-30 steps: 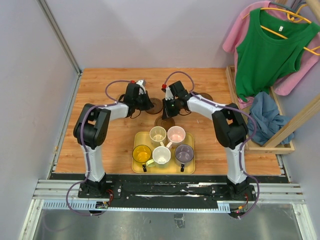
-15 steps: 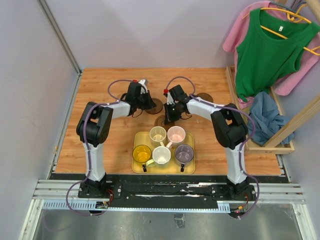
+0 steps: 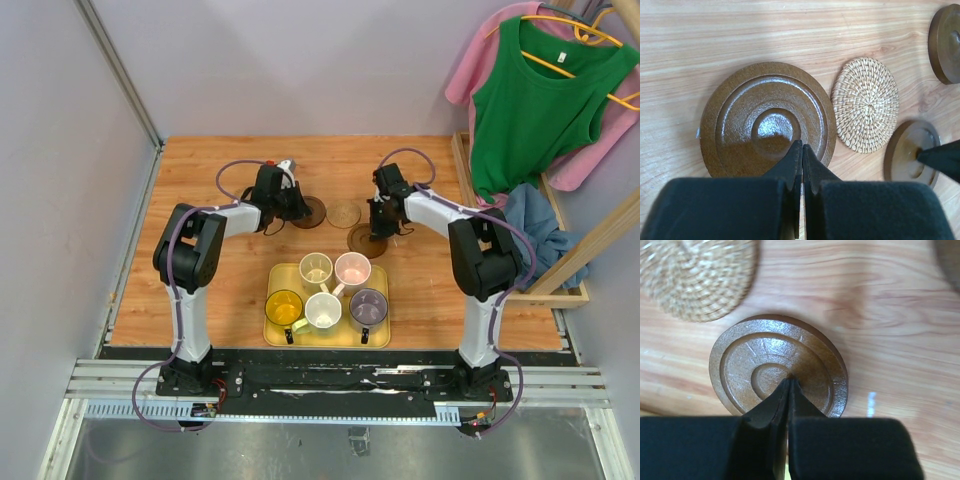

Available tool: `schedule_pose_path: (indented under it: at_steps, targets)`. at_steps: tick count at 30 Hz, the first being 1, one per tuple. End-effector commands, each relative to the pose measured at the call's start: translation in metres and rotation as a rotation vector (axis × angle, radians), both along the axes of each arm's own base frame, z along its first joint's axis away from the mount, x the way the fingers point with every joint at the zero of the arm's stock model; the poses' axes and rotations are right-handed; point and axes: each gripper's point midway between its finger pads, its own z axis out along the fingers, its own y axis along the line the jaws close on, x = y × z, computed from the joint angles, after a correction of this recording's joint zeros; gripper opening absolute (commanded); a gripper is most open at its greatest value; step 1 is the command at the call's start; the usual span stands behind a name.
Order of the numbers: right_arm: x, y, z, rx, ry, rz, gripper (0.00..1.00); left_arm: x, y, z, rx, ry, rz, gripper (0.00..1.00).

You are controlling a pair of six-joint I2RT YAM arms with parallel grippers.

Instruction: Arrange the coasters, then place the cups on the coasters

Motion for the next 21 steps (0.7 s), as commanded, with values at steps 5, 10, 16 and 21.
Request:
schedule_pose_path:
  at_steps: [5, 10, 16, 21]
  targets:
    - [0.013, -0.088, -0.024, -0.272, 0.086, -0.14, 0.01, 0.005, -0.004, -0.001, 0.012, -0.01, -0.016, 0.01]
    - [0.047, -0.091, -0.023, -0.252, 0.064, -0.149, 0.01, 0.009, -0.001, -0.003, 0.026, -0.008, 0.005, 0.0]
    - [0.067, -0.067, -0.023, -0.148, 0.061, -0.107, 0.01, 0.016, -0.002, -0.01, 0.037, 0.005, 0.013, 0.01]
    - [0.074, -0.047, -0.024, -0.06, 0.052, -0.07, 0.01, 0.022, 0.005, -0.016, 0.075, 0.001, 0.046, 0.0]
